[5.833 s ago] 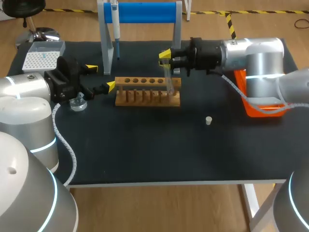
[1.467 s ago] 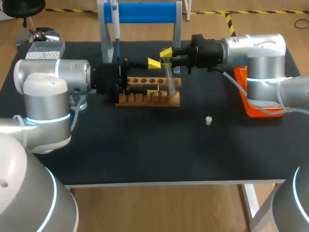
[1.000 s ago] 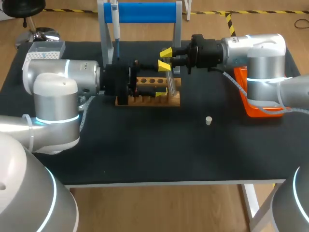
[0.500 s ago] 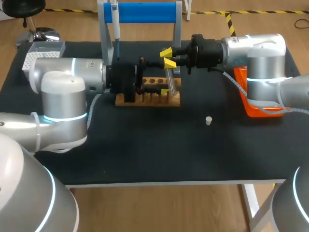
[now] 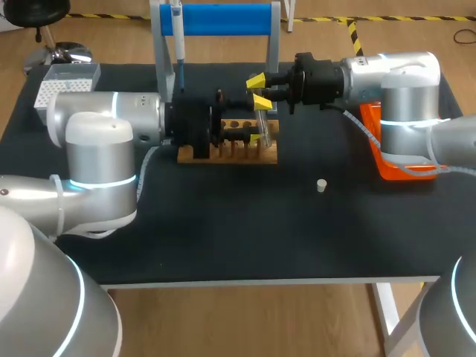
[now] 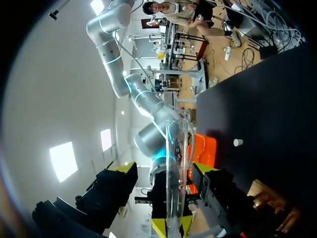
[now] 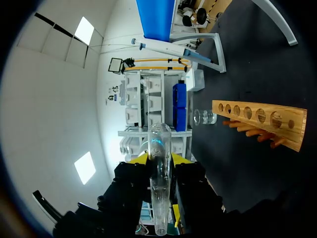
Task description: Invert the test tube, pick up the pipette, mount the tip to pipette, aspirate from beaker and dispense into the tube, eject the tip, return the pipette, and cap with the stopper.
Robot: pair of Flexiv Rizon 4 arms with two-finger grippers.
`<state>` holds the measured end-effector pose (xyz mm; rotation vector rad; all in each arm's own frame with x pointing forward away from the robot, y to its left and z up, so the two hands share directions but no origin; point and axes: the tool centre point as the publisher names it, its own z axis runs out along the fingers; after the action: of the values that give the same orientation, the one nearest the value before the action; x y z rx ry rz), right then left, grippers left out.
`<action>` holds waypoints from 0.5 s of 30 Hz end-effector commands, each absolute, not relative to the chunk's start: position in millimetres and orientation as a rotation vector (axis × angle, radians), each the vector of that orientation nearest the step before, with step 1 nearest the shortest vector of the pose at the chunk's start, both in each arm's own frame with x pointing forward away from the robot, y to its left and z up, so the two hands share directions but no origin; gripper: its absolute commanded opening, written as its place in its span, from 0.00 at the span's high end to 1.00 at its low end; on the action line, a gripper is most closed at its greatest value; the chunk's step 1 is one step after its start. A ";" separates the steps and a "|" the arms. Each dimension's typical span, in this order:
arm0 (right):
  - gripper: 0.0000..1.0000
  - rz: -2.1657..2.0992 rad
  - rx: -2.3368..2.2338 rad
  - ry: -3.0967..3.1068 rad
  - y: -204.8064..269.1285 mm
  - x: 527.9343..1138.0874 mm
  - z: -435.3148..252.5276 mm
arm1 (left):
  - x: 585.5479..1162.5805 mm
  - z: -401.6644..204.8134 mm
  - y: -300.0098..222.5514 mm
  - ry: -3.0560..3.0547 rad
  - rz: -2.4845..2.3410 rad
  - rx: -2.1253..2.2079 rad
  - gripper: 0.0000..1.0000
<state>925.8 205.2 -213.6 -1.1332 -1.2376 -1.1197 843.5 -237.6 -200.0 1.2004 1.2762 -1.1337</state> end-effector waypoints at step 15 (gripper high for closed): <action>1.00 -1.117 -1.134 -1.241 204.1 926.0 -212.9 | 841.0 -201.1 -241.9 1.277 -1.141 1.191 0.90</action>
<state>926.1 205.4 -211.5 -1.1322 -1.2366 -1.1190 841.4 -239.5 -202.9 1.1938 1.2793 -1.1457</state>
